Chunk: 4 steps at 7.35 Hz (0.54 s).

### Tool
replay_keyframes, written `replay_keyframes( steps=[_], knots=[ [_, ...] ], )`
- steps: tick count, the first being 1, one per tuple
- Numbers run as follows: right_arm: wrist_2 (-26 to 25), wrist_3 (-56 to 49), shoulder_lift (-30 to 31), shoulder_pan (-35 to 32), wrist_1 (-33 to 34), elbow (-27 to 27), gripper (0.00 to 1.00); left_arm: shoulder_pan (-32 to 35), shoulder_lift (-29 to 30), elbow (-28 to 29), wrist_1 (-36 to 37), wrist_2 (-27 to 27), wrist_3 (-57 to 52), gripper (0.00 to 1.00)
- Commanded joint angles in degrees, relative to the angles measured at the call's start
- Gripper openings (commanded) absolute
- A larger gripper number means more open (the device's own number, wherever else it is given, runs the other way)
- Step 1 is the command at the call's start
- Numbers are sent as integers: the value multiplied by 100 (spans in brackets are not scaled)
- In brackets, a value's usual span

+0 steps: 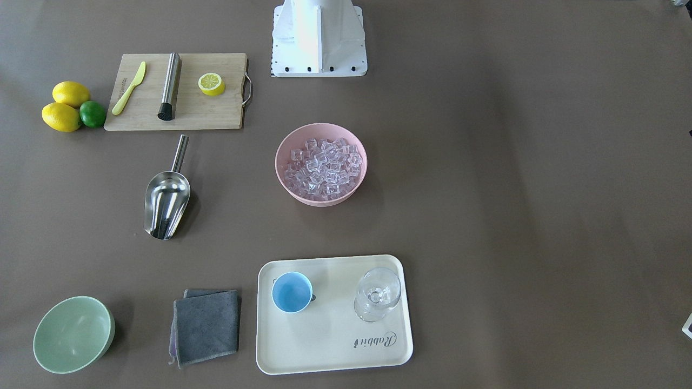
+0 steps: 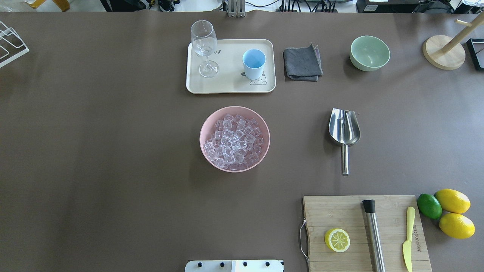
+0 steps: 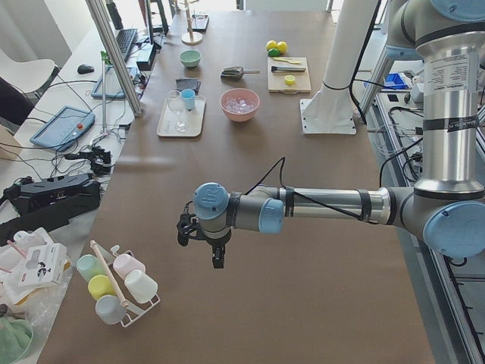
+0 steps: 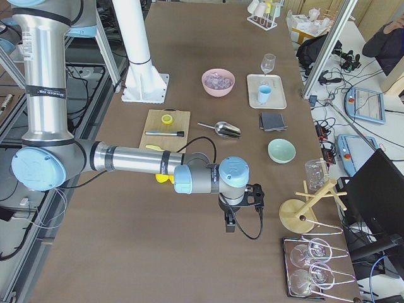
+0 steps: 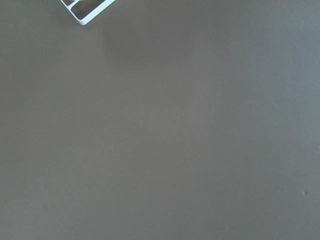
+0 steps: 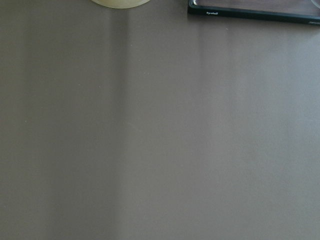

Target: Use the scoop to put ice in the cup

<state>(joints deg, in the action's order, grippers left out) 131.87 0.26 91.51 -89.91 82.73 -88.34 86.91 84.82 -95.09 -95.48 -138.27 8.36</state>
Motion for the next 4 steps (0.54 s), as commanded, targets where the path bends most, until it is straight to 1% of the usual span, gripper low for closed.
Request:
replay_keyframes(
  steps=[1,4],
  knots=[
    [-4,-34,7,0,-12,-7,100,-16,16,26,3,2,-1,98],
    [31,-17,59,0,-73,10,100,10,-1,-88,-15,2,-1,98]
  ],
)
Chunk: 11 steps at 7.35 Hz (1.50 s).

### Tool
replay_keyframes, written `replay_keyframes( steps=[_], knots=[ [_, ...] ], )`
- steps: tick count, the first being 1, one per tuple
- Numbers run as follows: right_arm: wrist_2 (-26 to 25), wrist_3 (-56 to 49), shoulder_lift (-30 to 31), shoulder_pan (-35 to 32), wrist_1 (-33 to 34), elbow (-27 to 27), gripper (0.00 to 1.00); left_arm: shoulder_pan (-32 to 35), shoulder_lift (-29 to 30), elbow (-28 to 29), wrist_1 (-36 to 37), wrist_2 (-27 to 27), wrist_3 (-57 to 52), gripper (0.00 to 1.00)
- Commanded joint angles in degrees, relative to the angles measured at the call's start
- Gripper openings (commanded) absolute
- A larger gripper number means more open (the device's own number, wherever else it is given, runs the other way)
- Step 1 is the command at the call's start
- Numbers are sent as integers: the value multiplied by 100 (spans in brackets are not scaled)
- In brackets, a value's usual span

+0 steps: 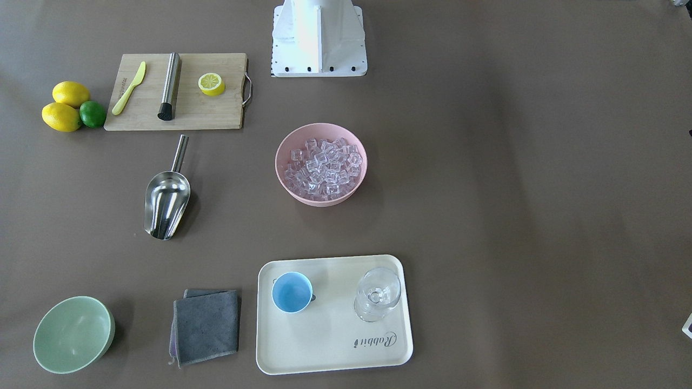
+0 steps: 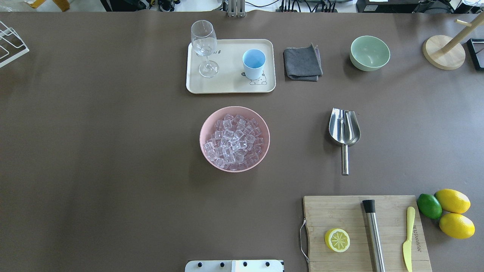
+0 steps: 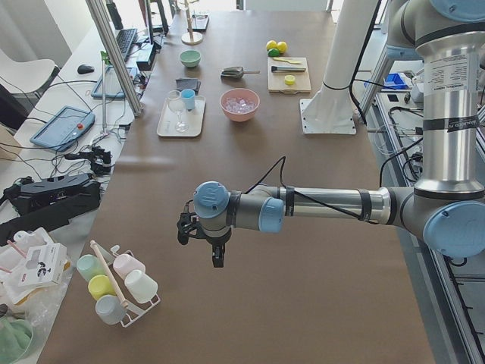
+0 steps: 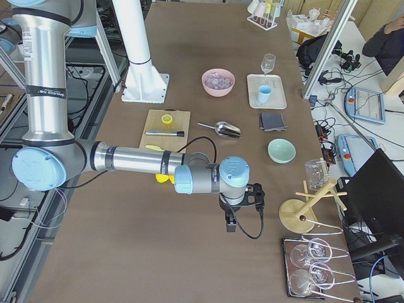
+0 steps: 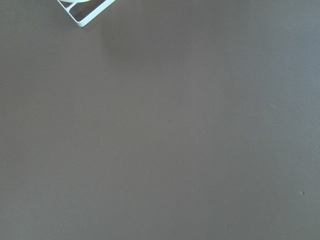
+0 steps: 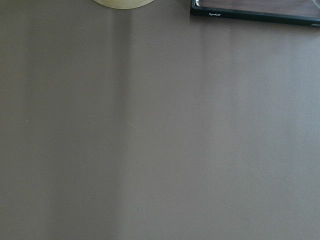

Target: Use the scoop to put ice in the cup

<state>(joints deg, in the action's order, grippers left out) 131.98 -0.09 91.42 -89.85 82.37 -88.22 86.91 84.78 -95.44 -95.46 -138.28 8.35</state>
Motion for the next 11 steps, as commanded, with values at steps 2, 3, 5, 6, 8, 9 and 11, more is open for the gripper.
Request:
replay_keyframes(
  steps=[2,3,5,6,8,9,11],
  knots=[
    [20,17,235,3,-54,-623,100,-34,38,-237,-43,-15,-9,98],
    [64,35,236,3,-46,-670,99,-287,47,-499,-52,-6,-9,98],
    [249,288,218,212,-37,-967,99,-526,21,-739,-443,-23,-26,98],
    [205,1003,236,588,-37,-1326,99,-753,47,-747,-839,-32,-44,98],
    [152,2164,201,1266,-2,-1977,99,-1087,65,-826,-1524,-32,-53,98],
    [144,2789,166,1521,-28,-2050,99,-1272,74,-835,-1824,-32,-53,98],
    [-31,4123,139,2389,7,-2462,99,-2173,275,-861,-2657,37,-53,98]
  ],
)
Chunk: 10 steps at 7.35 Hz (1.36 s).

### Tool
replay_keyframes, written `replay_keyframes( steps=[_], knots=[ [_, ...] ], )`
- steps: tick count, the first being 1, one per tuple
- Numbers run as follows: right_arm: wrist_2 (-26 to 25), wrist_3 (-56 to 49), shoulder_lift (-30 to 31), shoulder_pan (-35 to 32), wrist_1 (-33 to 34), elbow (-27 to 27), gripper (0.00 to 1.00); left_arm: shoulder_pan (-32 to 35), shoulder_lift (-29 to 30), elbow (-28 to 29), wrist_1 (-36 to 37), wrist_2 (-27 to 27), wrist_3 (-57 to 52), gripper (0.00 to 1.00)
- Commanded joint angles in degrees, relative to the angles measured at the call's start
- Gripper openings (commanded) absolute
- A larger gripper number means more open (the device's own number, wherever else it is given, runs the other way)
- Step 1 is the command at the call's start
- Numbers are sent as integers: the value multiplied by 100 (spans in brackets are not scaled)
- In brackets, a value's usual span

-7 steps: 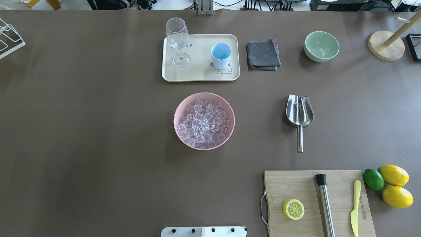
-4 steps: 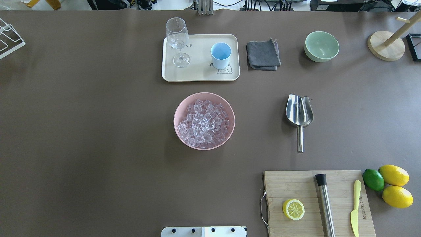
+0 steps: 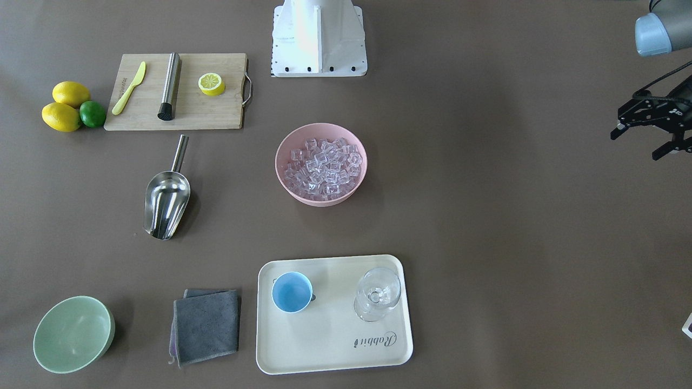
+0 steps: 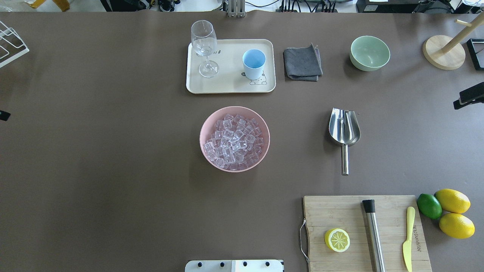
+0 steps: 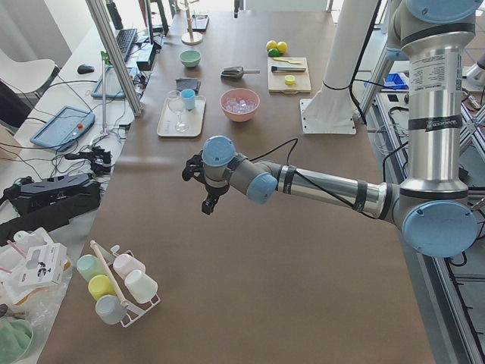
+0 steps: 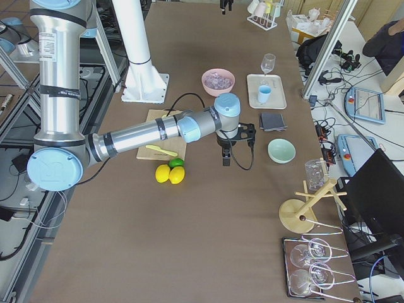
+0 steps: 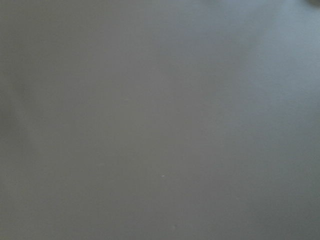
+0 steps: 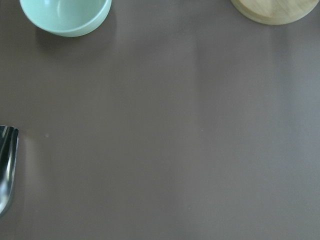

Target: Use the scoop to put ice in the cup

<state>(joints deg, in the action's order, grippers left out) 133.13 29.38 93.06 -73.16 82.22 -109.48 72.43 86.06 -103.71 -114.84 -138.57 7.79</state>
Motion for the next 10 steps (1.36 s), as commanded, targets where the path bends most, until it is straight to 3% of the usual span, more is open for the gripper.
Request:
replay_keyframes(
  steps=[1,3,5,6,7,9,10],
  knots=[
    [-268,1758,-60,1124,31,-485,99,-791,165,-53,-968,50,-23,98],
    [-645,2684,-496,2072,223,-688,99,-1210,183,17,-1862,58,-23,98],
    [-1076,2687,-1051,2891,961,-653,99,-1861,419,279,-2733,76,-14,98],
    [-1052,2722,-1088,3147,963,-592,99,-2038,594,438,-3146,598,-23,98],
    [-1061,2748,-1106,3193,963,-583,99,-2249,613,500,-3367,734,-32,98],
    [-1226,2932,-1202,3298,911,-250,98,-2417,1269,1174,-3911,735,-23,98],
    [-1350,3003,-1211,3464,902,-188,98,-2548,1299,1230,-4106,744,-14,98]
  ],
)
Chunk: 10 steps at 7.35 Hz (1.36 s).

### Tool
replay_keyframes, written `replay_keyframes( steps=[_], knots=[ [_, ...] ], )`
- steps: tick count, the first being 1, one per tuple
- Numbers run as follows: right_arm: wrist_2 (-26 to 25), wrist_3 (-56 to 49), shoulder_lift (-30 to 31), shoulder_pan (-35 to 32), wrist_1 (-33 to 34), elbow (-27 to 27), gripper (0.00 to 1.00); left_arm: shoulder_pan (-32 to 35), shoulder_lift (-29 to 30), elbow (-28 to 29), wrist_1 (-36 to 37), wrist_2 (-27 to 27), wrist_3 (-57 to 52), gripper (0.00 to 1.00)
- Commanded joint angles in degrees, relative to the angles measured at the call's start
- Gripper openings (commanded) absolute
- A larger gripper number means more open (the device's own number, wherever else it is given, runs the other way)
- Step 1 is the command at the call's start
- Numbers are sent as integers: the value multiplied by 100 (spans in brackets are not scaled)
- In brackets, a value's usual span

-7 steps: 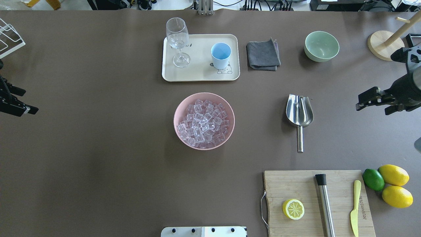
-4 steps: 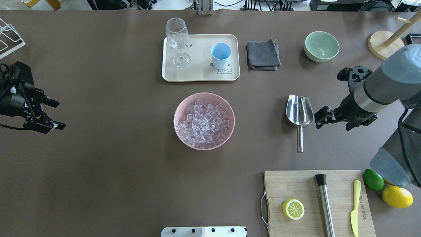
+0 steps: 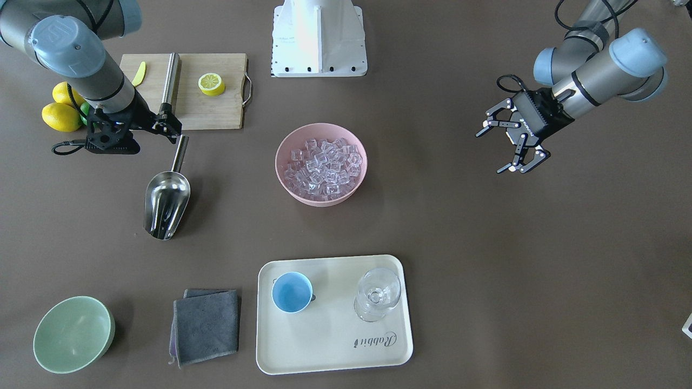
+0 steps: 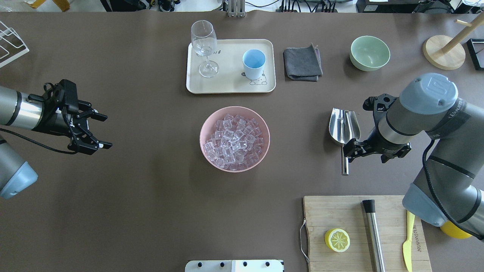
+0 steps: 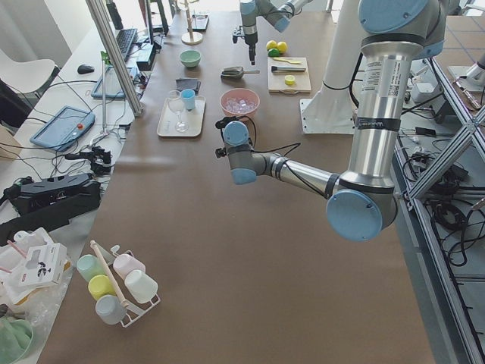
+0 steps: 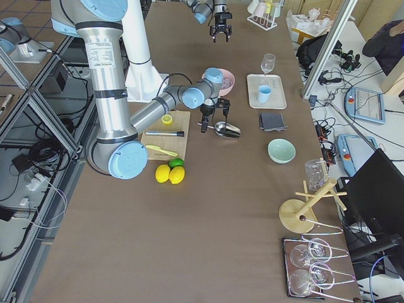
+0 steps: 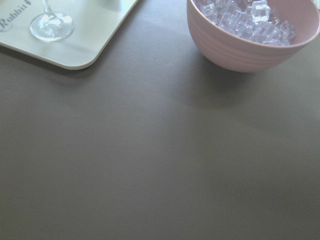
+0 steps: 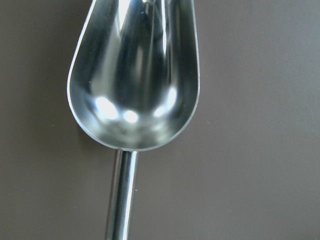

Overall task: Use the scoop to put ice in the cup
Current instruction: 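Move the left gripper beside the pink bowl while the right gripper grasps the metal scoop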

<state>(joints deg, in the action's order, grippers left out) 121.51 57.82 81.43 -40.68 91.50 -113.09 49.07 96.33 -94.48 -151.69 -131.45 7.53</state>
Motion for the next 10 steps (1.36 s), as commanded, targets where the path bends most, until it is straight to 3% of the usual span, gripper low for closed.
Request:
replay_keyframes(
  steps=[1,5,8,10],
  knots=[
    [-172,186,-57,254,-35,139,98,-257,316,324,-675,41,3,98],
    [-198,238,-215,350,-44,234,93,-1645,834,753,-2018,1909,3,98],
    [-207,527,-259,403,-727,664,79,-1708,1089,1342,-2471,1957,3,98],
    [-163,546,-259,412,-800,648,71,-1708,1265,1405,-2436,2202,12,98]
  ],
)
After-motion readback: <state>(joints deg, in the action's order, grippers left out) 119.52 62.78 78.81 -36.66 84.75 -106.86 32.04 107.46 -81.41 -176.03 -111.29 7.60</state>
